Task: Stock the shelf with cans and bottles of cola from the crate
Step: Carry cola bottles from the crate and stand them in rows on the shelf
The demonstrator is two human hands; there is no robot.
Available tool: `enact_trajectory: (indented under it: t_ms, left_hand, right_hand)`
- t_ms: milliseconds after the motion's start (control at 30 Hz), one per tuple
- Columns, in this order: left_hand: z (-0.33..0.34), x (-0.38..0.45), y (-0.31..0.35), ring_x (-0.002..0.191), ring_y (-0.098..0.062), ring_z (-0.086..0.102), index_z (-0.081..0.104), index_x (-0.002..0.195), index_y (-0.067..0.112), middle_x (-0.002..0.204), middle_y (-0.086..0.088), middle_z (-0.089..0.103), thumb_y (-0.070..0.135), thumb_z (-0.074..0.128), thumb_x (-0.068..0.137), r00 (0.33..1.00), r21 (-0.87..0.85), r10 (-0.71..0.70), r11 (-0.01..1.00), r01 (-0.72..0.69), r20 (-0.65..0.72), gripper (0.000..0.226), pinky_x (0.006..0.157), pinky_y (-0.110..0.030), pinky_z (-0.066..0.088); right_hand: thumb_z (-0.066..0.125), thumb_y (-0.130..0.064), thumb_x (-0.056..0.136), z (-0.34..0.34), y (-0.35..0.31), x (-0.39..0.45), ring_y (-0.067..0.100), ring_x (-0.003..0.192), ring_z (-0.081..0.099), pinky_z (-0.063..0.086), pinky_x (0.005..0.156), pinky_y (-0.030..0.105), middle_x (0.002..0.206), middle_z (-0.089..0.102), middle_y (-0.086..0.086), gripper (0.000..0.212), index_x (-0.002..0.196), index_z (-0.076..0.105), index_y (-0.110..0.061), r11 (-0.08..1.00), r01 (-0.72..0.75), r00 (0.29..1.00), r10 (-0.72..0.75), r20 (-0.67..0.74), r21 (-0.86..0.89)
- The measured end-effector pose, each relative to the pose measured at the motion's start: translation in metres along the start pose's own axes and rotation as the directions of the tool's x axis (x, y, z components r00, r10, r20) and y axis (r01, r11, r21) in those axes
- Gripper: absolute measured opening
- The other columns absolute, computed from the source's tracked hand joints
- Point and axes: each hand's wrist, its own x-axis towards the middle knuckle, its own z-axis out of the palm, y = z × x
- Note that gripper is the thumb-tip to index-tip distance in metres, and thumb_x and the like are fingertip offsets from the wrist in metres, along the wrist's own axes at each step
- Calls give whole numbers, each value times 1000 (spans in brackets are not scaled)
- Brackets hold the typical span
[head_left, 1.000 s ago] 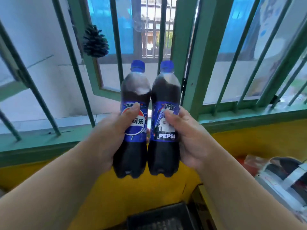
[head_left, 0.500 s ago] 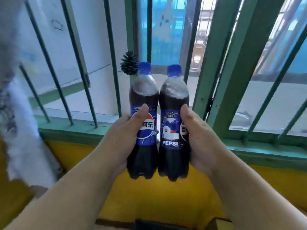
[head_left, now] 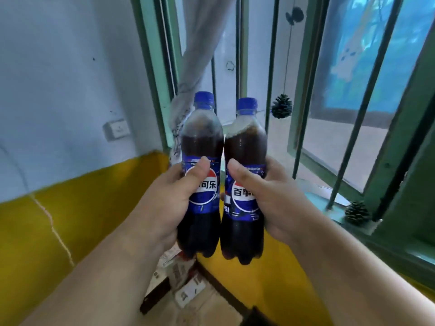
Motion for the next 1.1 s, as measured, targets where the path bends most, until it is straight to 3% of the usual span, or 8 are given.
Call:
enact_trajectory:
  t_ms: [200,333,433,533,633,767,900,1100]
  left_hand:
    - [-59,-69,45,85,-25,76,70,105,11,94,-9,78,35,66,75,977,38,117,993,-112,-178,38,72,-38,61]
    - [-124,-146,75,86,-22,76,66,110,15,95,-5,78,39,64,81,909,137,235,970,-199,-345,38,74,-38,61]
    - [-183,-218,90,82,-17,76,66,106,22,90,2,78,63,56,72,790,274,311,943,-189,-528,54,77,-39,58]
    - [-245,-298,106,78,-10,75,66,102,27,86,7,77,76,45,77,638,398,382,908,-127,-668,59,75,-35,60]
    - [-306,-380,127,81,-14,74,67,98,30,87,7,77,92,43,67,511,511,452,859,-29,-731,74,83,-45,59]
    - [-365,-473,153,85,-9,72,67,88,35,84,16,74,88,42,66,363,563,507,824,61,-782,63,89,-46,55]
    - [-413,-534,173,87,-12,72,67,86,39,87,11,75,87,45,67,298,540,496,837,86,-816,56,90,-48,56]
    - [-481,-571,177,91,-16,73,68,87,47,94,8,76,86,48,66,223,484,469,875,14,-854,49,89,-48,57]
  right_hand:
    - [81,-41,67,92,-18,-26,26,90,77,61,80,48,101,78,8,63,120,59,-16,996,75,988,-69,137,-38]
    - [80,-47,66,187,-13,-65,25,87,77,61,81,49,98,79,5,60,116,60,-20,994,110,958,-98,269,-29]
    - [78,-51,72,272,-4,-108,23,84,77,61,81,49,95,79,3,55,115,59,-23,993,116,911,-99,400,-20]
    - [76,-50,79,362,8,-159,20,80,77,62,78,47,91,78,1,43,110,58,-25,993,115,866,-105,488,10]
    - [77,-61,69,454,22,-214,21,82,77,61,82,48,93,78,2,54,106,61,-24,994,75,828,-103,550,74]
    - [78,-60,64,553,33,-278,22,85,77,61,84,49,96,78,4,58,105,63,-23,989,-10,777,-83,624,144]
    - [76,-66,57,629,41,-322,21,85,77,60,84,49,93,77,1,58,100,64,-29,989,-7,725,-95,682,146]
    - [76,-67,59,706,58,-340,22,86,76,60,85,50,94,77,1,59,103,65,-29,991,12,639,-113,761,137]
